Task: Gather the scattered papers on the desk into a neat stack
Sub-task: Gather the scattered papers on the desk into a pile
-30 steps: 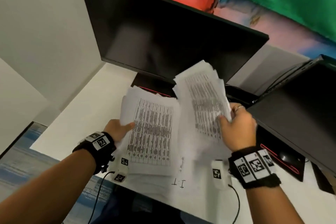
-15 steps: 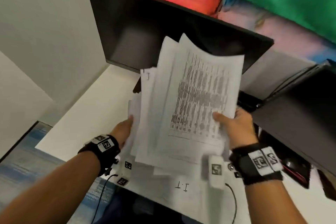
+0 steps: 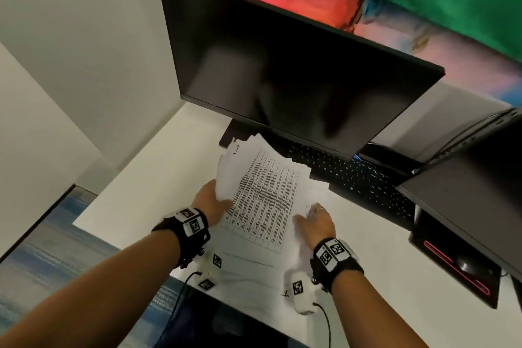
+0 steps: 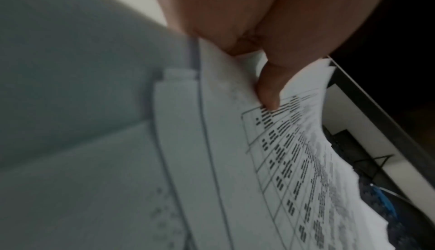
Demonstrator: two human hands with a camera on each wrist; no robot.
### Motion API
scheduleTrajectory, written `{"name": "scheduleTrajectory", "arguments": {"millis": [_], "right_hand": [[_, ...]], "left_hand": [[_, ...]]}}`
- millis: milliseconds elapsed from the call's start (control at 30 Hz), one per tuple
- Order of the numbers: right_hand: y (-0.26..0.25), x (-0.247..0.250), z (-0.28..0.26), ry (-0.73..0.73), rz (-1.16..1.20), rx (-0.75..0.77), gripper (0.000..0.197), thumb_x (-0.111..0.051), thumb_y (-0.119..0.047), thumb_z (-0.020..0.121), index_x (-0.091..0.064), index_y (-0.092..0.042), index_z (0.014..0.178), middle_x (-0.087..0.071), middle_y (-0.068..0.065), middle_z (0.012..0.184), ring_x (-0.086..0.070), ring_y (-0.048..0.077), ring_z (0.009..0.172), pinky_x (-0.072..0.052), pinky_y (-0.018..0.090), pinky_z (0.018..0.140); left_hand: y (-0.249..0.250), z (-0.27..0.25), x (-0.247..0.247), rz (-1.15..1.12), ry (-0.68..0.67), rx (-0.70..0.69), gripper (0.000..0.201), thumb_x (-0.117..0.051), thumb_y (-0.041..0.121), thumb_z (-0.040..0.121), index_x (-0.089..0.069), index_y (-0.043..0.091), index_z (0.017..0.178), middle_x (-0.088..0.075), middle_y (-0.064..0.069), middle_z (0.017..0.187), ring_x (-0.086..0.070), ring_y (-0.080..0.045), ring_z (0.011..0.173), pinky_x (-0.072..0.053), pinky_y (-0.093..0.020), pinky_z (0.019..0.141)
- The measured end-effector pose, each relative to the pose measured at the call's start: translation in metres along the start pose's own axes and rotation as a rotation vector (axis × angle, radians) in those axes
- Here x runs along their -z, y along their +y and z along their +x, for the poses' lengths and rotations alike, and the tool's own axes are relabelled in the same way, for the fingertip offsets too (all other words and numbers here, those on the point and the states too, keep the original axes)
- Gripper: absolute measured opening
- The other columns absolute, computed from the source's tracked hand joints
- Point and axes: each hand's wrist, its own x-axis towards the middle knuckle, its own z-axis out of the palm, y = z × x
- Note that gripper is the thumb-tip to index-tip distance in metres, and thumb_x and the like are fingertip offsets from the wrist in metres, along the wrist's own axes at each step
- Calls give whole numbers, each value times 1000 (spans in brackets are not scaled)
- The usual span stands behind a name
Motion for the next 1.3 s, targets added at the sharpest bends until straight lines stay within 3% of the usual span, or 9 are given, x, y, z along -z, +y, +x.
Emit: {"name": "scheduleTrajectory", "arguments": {"millis": [167,267,400,567,867,967,1033,1100,1300], "right_hand": [[-19,29,-13,-77,511,74,97,-85,-14,73,-29,-11,152,-41,5,152,-41,20,139,-36,34,111],[-51,53,-18,-84,747,160,72,-84,-11,69,-54,-14,133,-72,4,116,-70,20,106,-57,36,86],[-82,85,-33,158,768,415,39,-88,-18,64,-71,-2,95,-76,12,90,-74,26,82,-60,38,68],[-84,92,-56,216,736,701,32,-83,4,69,-72,-4,98,-76,6,93,-73,23,90,-59,35,80],[-71,80,-69,222,825,600,32,-74,3,79,-71,-25,93,-76,-17,86,-72,2,86,-55,15,72],[-61,72,-60,176,808,559,60,-80,7,70,-61,-17,122,-74,-4,101,-71,6,94,-58,20,77],[-54,60,-48,110,732,409,76,-86,2,65,-53,-18,130,-70,-3,108,-70,7,97,-59,25,81],[-50,48,-39,67,656,309,62,-87,-5,66,-59,-13,121,-72,-1,105,-70,11,98,-59,26,84],[-46,32,-35,144,740,293,31,-79,-12,79,-64,-27,102,-72,-15,93,-70,-2,86,-57,16,71]], "left_hand": [[16,-24,39,-325,13,-227,50,-74,18,86,-55,13,132,-68,-3,120,-66,-19,108,-51,-43,98],[48,-35,63,-399,71,-371,34,-73,12,87,-61,20,118,-73,9,107,-69,-4,98,-55,-31,89],[95,-53,84,-365,177,-564,7,-62,29,91,-58,28,86,-67,35,71,-63,18,71,-44,-2,64],[88,-54,75,-353,276,-724,25,-64,13,86,-59,-1,106,-60,10,105,-52,23,107,-41,-4,91],[91,-60,50,-498,328,-508,14,-78,14,82,-69,12,93,-69,26,64,-63,11,59,-43,-3,57],[79,-49,53,-544,240,-476,55,-88,16,70,-57,8,115,-67,1,103,-70,-9,91,-58,-21,71],[70,-44,48,-444,125,-393,49,-89,16,68,-55,1,100,-61,-11,94,-65,-28,88,-56,-45,76],[64,-44,39,-357,52,-333,44,-82,17,77,-60,-11,102,-67,-11,75,-63,-21,83,-48,-51,78],[54,-38,24,-317,111,-294,11,-72,32,87,-66,28,96,-69,16,81,-66,5,70,-51,-13,61]]}}
